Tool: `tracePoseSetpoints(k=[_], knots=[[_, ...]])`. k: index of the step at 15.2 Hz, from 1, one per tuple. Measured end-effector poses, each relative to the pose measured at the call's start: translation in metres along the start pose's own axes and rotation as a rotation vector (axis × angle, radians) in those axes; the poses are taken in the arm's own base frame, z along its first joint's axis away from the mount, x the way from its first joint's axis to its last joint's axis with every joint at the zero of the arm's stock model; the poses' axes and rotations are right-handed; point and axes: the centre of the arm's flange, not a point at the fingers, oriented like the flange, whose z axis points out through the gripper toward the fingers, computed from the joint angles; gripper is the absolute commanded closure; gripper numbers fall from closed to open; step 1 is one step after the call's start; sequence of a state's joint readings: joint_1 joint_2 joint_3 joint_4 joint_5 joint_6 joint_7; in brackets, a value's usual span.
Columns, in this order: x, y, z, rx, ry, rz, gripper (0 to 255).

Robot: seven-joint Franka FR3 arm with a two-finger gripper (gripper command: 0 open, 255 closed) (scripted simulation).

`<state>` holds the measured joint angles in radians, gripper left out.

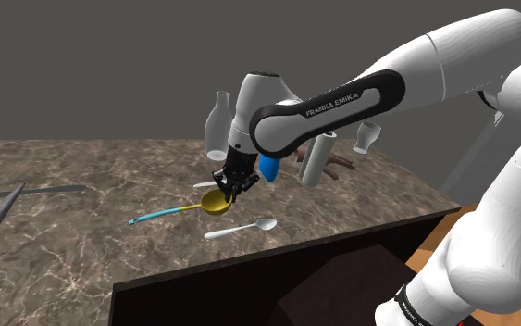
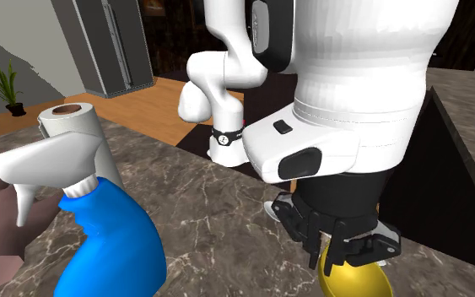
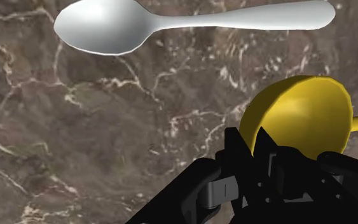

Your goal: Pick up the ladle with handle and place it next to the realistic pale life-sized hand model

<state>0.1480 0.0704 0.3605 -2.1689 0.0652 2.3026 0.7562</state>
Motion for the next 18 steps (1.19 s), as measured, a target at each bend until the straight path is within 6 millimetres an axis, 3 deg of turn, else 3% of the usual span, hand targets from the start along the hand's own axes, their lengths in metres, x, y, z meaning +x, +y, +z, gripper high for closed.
tracePoseSetpoints(k=[18], knots=[[0.000,-0.009,-0.093,0.000,0.000,0.000,255]])
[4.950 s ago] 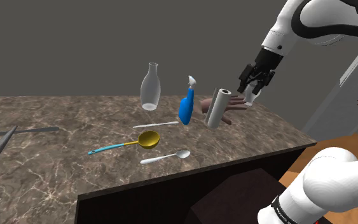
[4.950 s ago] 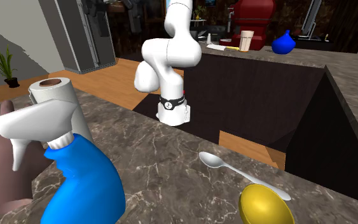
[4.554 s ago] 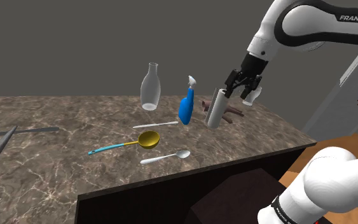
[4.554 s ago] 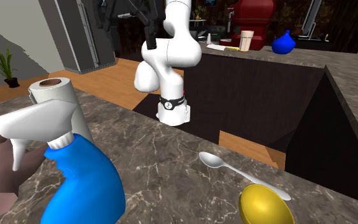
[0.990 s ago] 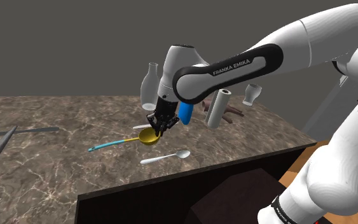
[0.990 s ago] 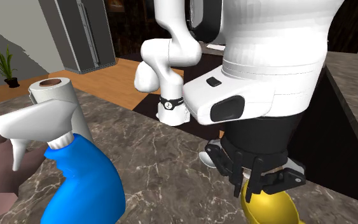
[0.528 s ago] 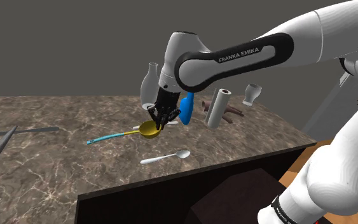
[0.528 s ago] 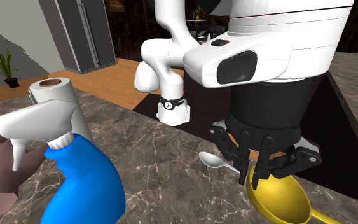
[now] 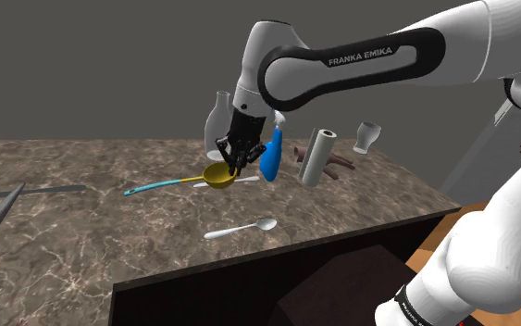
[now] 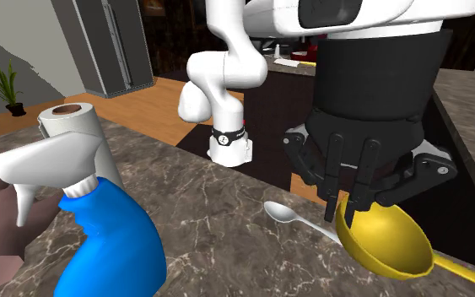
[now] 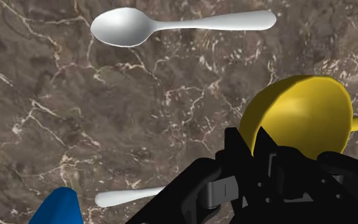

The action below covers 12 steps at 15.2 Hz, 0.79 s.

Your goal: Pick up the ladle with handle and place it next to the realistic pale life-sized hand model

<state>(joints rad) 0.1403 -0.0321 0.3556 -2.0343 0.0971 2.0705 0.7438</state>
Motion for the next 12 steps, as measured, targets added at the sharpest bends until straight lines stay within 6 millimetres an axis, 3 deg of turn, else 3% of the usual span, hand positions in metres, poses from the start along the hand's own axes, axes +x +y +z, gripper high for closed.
tracePoseSetpoints(k=[12], knots=[[-0.001,-0.007,-0.063,0.000,0.000,0.000,255]])
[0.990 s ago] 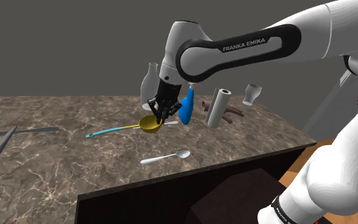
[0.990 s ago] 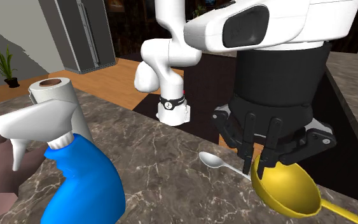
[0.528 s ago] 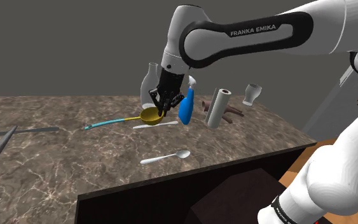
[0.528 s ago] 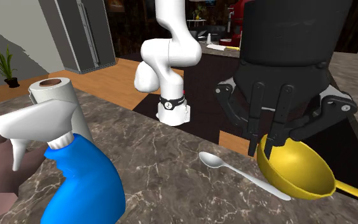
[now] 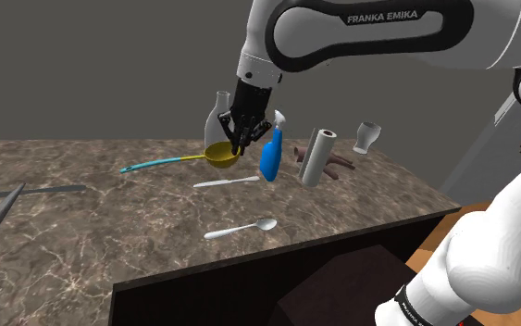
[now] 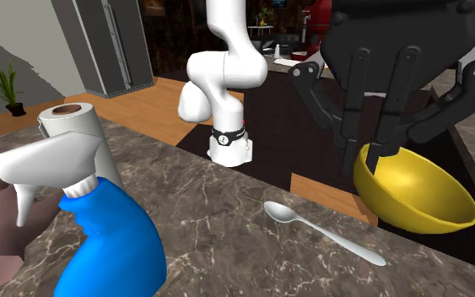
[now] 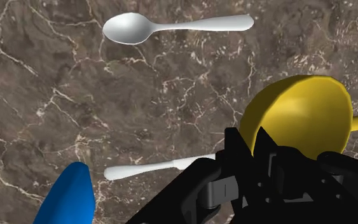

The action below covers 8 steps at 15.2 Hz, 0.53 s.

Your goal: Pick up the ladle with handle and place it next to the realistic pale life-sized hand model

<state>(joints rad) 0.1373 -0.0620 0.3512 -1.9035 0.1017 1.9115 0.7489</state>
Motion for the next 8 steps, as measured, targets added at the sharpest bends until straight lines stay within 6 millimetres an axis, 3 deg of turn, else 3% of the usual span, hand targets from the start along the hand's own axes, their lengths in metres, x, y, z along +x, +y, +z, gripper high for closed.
tracePoseSetpoints(k=[8], knots=[[-0.001,0.001,-0.038,0.000,0.000,0.000,255]])
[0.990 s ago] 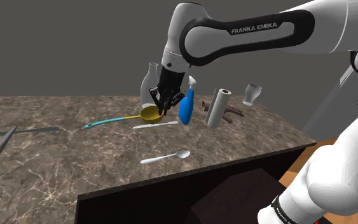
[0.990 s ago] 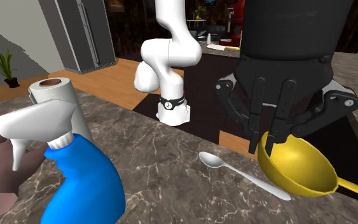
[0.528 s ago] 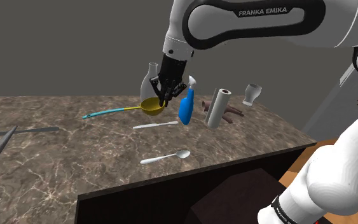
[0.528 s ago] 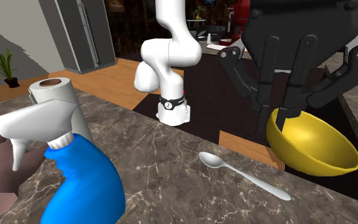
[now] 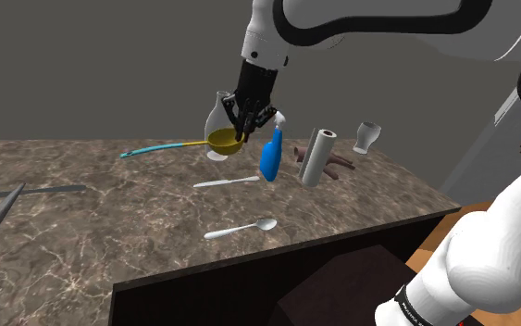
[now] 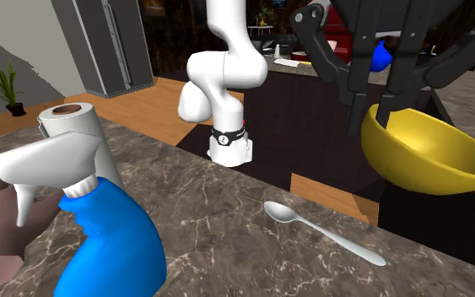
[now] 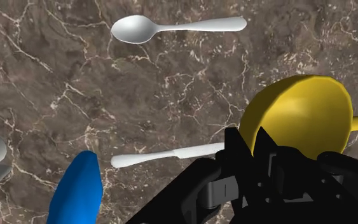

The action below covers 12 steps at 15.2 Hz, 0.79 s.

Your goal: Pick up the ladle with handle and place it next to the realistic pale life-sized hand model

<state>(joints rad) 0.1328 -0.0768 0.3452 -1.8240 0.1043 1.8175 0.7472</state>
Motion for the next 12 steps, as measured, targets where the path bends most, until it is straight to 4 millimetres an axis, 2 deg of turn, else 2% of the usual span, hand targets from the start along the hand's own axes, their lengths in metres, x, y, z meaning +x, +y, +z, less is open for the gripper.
tracePoseSetpoints(k=[12], knots=[[0.001,0.151,-0.019,-0.001,0.000,0.001,255]])
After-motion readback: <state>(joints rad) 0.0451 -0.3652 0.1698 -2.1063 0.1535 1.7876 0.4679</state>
